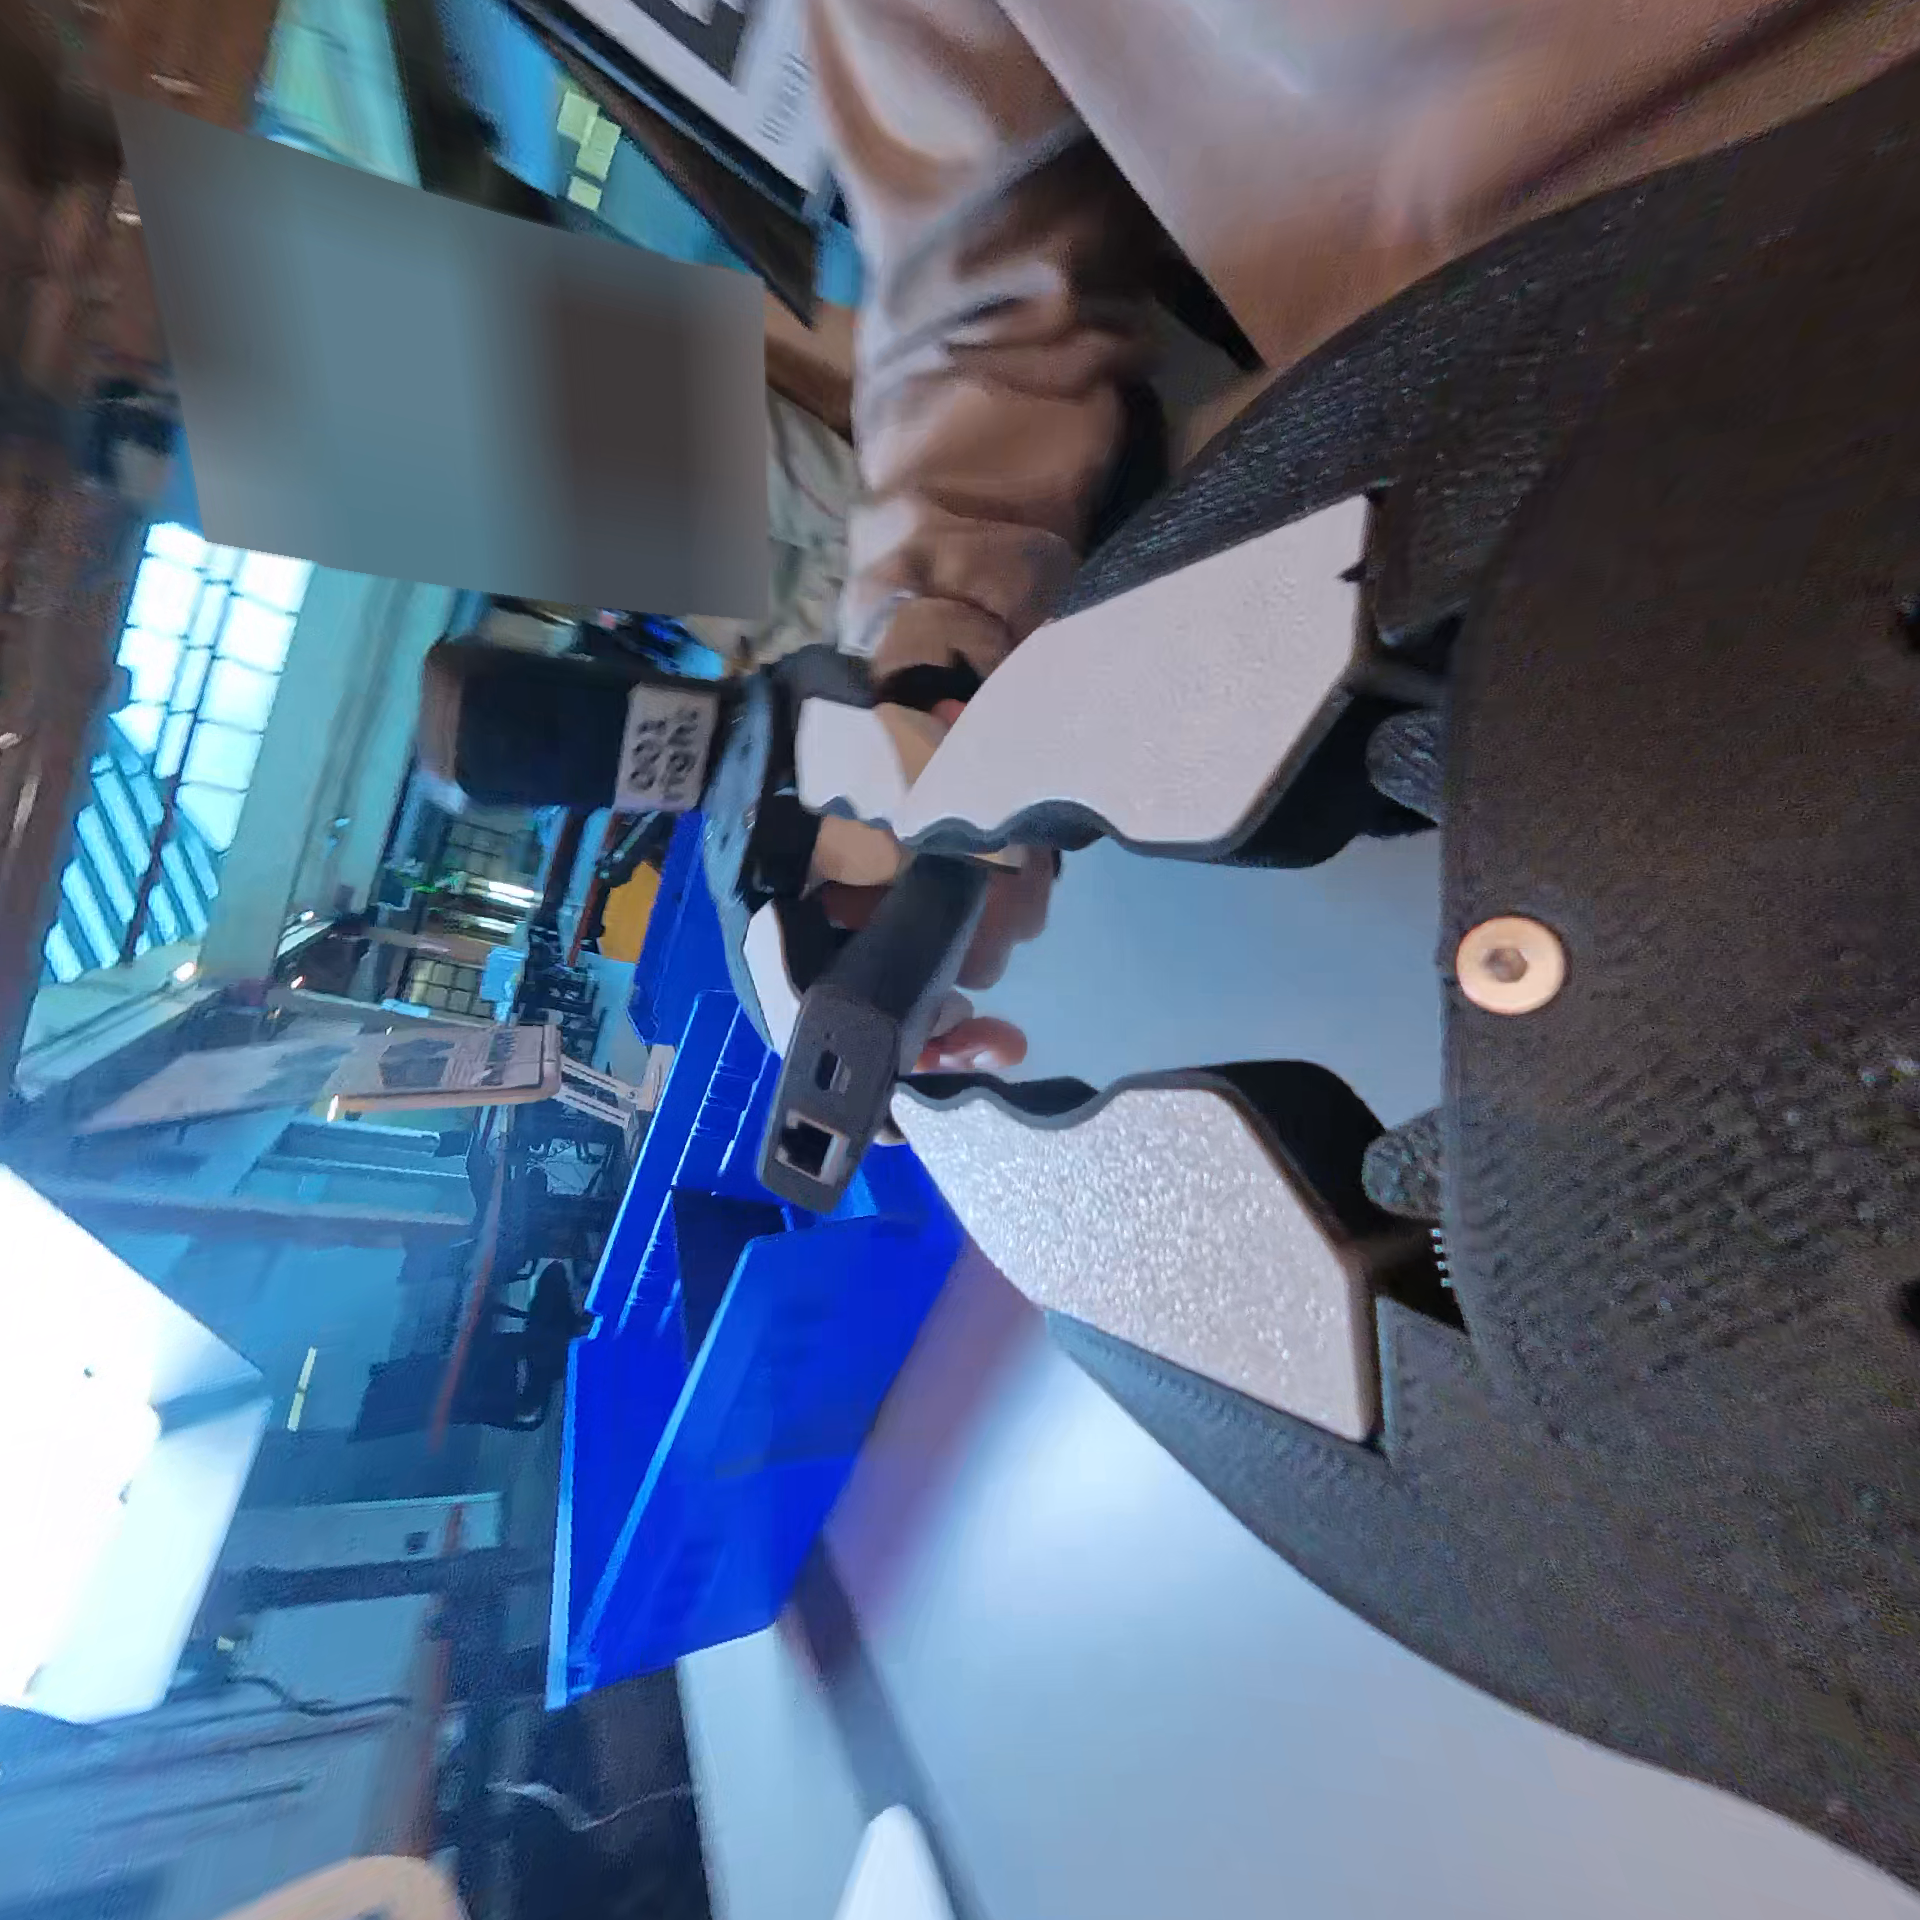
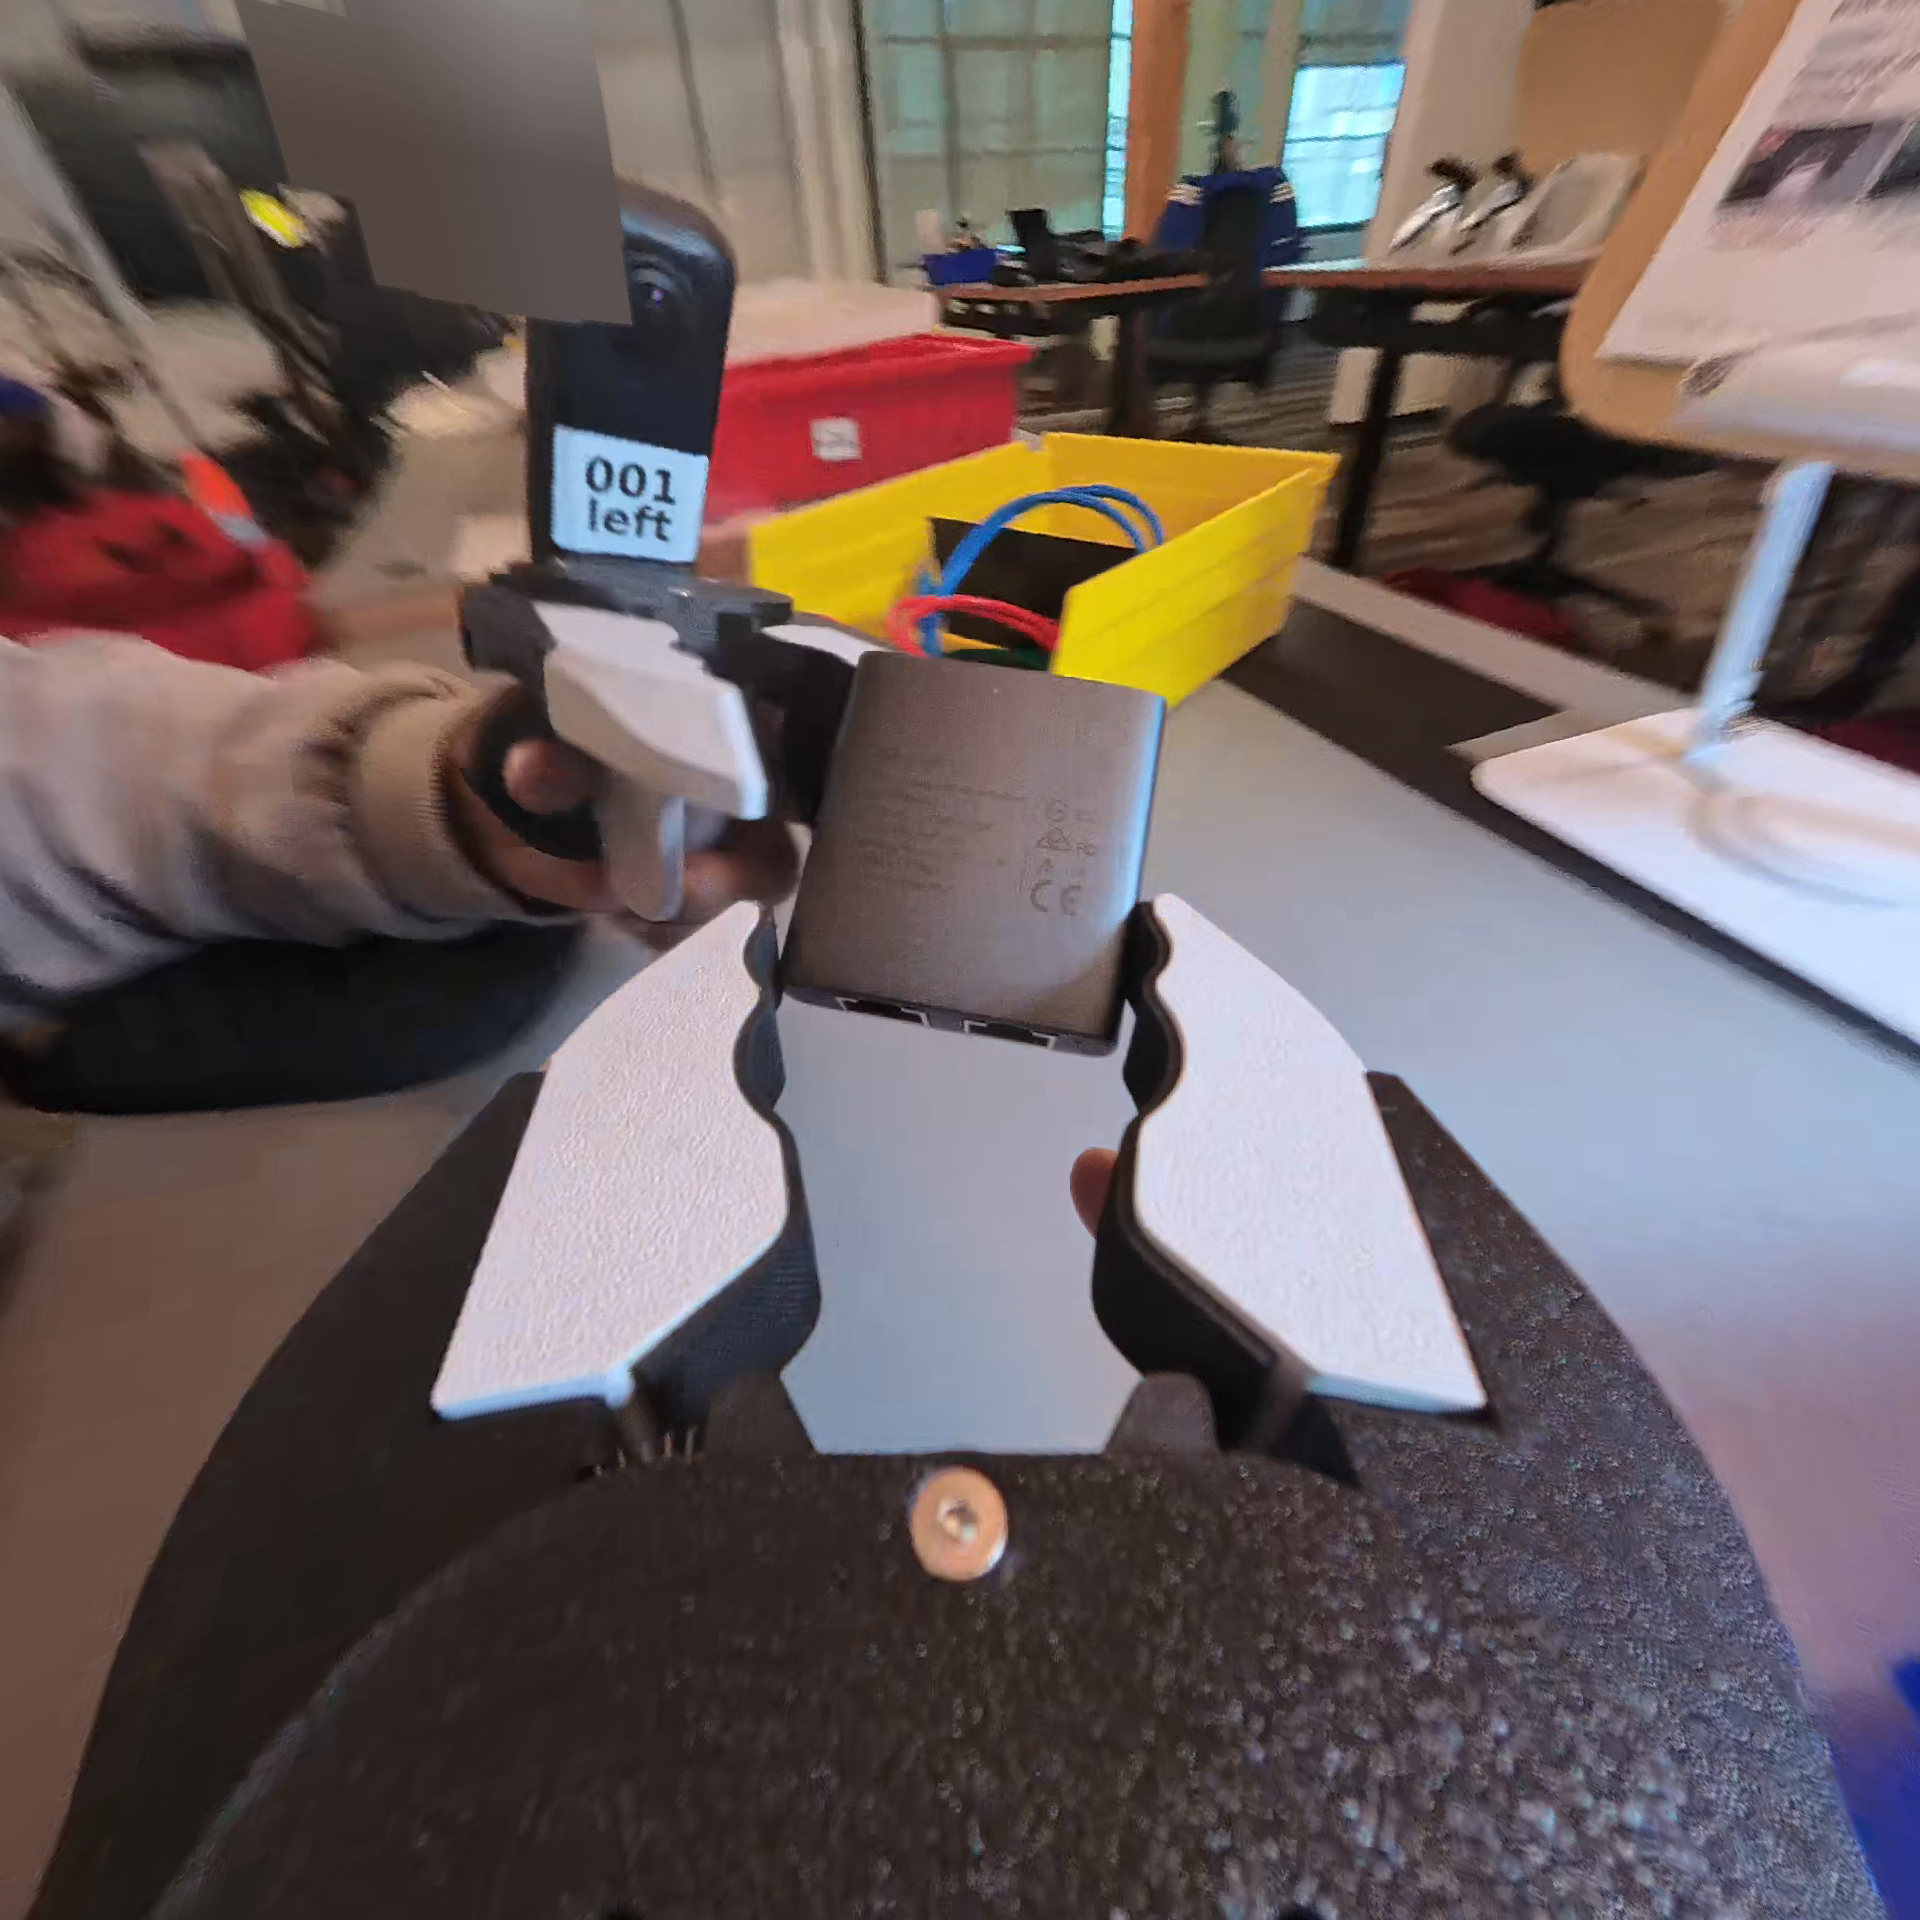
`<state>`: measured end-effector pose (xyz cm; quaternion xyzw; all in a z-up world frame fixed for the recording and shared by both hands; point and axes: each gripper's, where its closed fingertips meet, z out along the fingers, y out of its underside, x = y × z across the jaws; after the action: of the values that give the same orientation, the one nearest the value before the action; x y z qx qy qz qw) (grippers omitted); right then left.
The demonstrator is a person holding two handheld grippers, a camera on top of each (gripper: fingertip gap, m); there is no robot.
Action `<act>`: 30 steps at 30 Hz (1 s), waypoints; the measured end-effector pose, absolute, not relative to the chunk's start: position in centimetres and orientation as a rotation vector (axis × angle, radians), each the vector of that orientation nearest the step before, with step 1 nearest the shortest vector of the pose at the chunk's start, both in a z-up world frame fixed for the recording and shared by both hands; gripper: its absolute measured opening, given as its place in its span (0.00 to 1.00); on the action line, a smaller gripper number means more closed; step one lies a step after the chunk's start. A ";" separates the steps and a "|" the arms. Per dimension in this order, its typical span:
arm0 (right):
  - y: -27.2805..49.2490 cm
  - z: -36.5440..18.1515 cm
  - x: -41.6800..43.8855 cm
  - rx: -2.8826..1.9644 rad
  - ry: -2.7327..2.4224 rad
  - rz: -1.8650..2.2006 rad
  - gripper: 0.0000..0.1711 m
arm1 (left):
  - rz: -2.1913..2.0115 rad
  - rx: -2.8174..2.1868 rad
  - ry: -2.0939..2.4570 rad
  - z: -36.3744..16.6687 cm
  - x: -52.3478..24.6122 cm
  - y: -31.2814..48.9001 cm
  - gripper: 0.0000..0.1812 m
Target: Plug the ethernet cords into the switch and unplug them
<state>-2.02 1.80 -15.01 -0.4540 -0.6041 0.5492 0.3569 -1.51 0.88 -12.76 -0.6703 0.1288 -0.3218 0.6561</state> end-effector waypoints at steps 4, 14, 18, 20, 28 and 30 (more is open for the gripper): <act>1.1 -15.5 -0.2 -1.224 -1.706 1.713 0.38 | -0.386 -1.537 0.591 -13.5 -1.3 0.2 0.26; -2.7 -17.2 2.8 -1.207 -2.021 2.013 0.38 | 0.028 -1.475 1.009 -16.6 1.4 -0.8 0.18; -1.2 -17.0 1.4 -1.197 -1.924 1.786 0.33 | -0.013 -1.547 0.942 -16.9 -0.1 -0.3 0.14; -0.2 -17.3 0.8 -1.124 -1.918 1.537 0.33 | -0.054 -1.593 0.901 -17.2 -0.9 -0.1 0.12; -0.7 -19.2 0.1 -0.818 -1.988 1.003 0.19 | -0.242 -1.595 0.947 -17.9 0.6 -1.3 0.11; -1.2 -19.0 0.4 -0.804 -1.999 1.047 0.15 | -0.298 -1.574 0.944 -17.6 0.9 -1.6 0.11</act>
<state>0.40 -1.20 -19.00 -0.3125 -0.7771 0.4069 0.3645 0.86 -1.63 -17.56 -0.6784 0.4070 -0.1284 0.5980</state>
